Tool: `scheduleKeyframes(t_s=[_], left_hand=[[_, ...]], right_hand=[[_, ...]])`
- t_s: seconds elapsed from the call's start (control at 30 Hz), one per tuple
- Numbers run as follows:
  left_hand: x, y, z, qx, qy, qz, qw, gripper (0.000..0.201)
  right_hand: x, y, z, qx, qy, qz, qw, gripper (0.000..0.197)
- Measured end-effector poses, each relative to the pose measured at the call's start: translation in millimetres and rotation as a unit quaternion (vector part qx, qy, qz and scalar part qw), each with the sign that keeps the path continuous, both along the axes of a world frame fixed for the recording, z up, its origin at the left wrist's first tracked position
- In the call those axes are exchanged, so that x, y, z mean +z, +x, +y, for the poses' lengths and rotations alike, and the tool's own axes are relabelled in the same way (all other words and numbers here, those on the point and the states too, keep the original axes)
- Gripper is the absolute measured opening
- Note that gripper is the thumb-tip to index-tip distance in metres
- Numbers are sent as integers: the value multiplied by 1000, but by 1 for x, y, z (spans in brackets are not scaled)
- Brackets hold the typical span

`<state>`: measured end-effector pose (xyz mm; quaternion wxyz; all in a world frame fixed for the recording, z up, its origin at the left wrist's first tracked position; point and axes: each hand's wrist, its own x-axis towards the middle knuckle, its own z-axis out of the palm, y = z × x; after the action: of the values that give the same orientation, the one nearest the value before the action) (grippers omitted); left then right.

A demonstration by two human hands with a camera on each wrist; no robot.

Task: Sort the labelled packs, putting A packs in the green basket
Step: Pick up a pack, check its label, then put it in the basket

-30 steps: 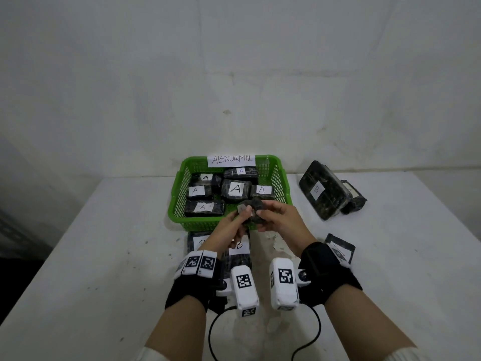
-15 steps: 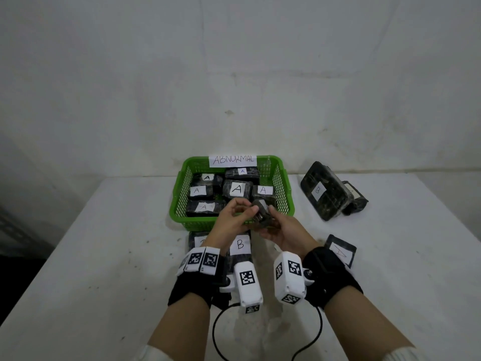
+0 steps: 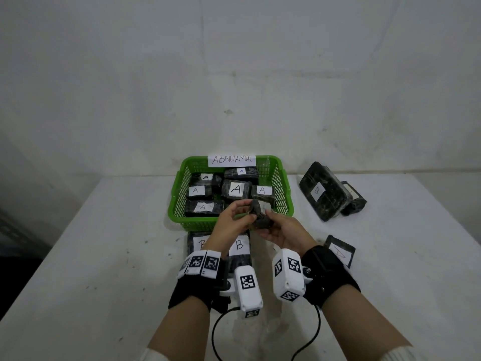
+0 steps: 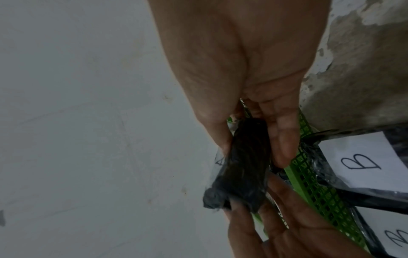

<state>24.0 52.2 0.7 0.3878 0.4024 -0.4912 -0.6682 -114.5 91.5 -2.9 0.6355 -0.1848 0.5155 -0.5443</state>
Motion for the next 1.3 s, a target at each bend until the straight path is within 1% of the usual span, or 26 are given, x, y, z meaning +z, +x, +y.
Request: scheduleKeyframes(t_s=[0.1, 0.13, 0.23, 0.27, 0.3, 0.37, 0.4, 0.43, 0.47, 0.53, 0.6, 0.63, 0.7, 0.77, 0.87, 0.93, 1.0, 1.13, 1.2, 1.27, 1.3], left_hand=[[-2, 3, -6, 52, 28, 18, 998, 25], [-3, 5, -9, 65, 33, 16, 997, 25], [-4, 7, -17, 71, 31, -5, 997, 30], [-4, 8, -21, 70, 20, -28, 997, 30], [-5, 8, -25, 74, -3, -69, 995, 30], [-12, 12, -37, 87, -65, -167, 980, 26], [-15, 14, -43, 94, -93, -213, 968, 23], [-18, 17, -50, 101, -121, -268, 950, 21], [-21, 19, -56, 102, -148, -336, 924, 20], [-26, 21, -64, 80, -181, -473, 859, 22], [-32, 20, -68, 33, -200, -564, 800, 29], [-35, 19, -70, 12, -207, -594, 777, 32], [-46, 19, -74, -16, -211, -632, 745, 39], [-56, 20, -75, -26, -219, -655, 723, 43], [-63, 17, -74, -6, -249, -678, 691, 48], [-64, 16, -74, 5, -255, -687, 680, 51], [-64, 15, -74, 13, -260, -687, 678, 52], [-64, 13, -72, 46, -262, -667, 696, 47], [-65, 12, -71, 63, -266, -658, 702, 45], [-68, 11, -71, 86, -277, -653, 700, 45], [-69, 11, -71, 97, -282, -651, 698, 46]], right_hand=[[-2, -2, -2, 20, 18, 57, 998, 21], [-3, -3, -3, 20, 22, 69, 997, 20], [-3, -6, -9, 5, 17, 59, 998, 14], [-2, -7, -12, -2, 13, 53, 998, 15], [-2, -8, -17, -13, 10, 52, 999, 16], [1, -11, -29, -50, 5, 61, 997, 19], [2, -13, -35, -70, 2, 69, 995, 20], [4, -15, -42, -87, 3, 81, 993, 21], [6, -17, -49, -102, 3, 92, 990, 22], [7, -22, -67, -123, 12, 127, 984, 22], [5, -27, -87, -150, 24, 189, 970, 18], [3, -29, -98, -160, 33, 239, 957, 17], [1, -33, -115, -167, 46, 352, 920, 16], [-1, -38, -128, -150, 61, 455, 876, 23], [-5, -44, -144, -97, 67, 552, 826, 26], [-10, -45, -152, -64, 70, 593, 800, 27], [-14, -44, -158, -41, 74, 621, 779, 29], [-15, -43, -169, 18, 108, 641, 760, 32], [-15, -43, -172, 52, 124, 659, 740, 35], [-15, -44, -173, 80, 130, 678, 719, 39], [-16, -44, -173, 92, 130, 683, 713, 40]])
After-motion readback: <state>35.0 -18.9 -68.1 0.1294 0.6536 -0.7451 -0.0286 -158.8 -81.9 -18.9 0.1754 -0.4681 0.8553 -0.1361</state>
